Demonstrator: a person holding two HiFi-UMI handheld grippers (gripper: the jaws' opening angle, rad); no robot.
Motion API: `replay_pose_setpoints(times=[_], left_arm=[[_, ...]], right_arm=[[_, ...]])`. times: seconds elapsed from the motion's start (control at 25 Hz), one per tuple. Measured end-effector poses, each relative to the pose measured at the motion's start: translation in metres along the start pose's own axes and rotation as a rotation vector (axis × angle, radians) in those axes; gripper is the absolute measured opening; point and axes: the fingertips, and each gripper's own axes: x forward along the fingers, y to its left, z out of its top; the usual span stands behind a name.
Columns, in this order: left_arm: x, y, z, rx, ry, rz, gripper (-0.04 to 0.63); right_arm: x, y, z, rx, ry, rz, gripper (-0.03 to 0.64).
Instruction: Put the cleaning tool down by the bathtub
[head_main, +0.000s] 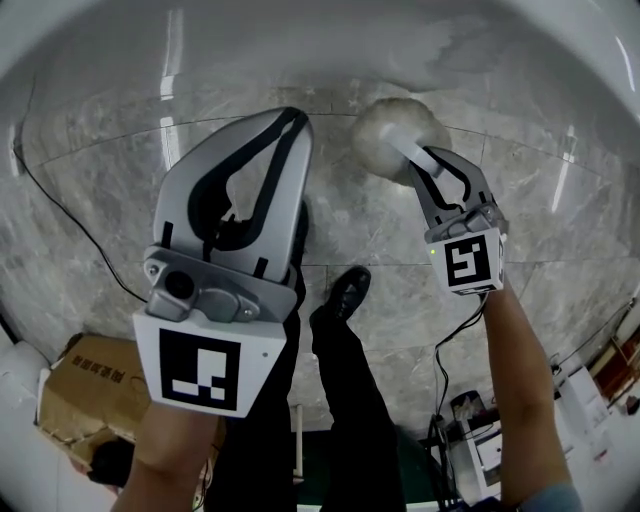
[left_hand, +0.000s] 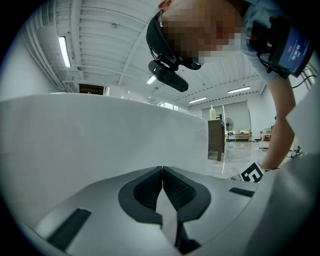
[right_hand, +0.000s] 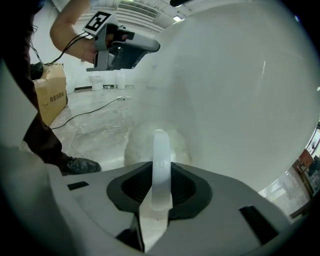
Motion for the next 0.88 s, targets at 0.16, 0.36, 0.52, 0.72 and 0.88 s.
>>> replay_pose_setpoints(times=[0.16,0.36,0.52,0.72,0.88], left_arm=[[-0.004,-0.001,-0.006,0.003,0.009,-0.001,0.017],[-0.003,-0.003,-0.013,0.007,0.003,-0.006,0.017],[-0.003,-0.006,-0.021,0.005,0.003,-0.007,0.017],[-0.006,-0.004,-0.026,0.009,0.006,-0.012,0.017],[-0.007,0.004,-0.028,0.018,0.007,-0.005,0.017]], right_arm=[[0.010,0.004,-0.012,-0.032,0.024,0.015,0.103],[0.022,0.003,-0.025,-0.055,0.044,0.023,0.103],[0.034,0.007,-0.035,-0.086,0.053,0.044,0.103],[0.046,0.014,-0.047,-0.116,0.086,0.066,0.104],[0.059,0.015,-0.058,-0.126,0.114,0.078,0.104]])
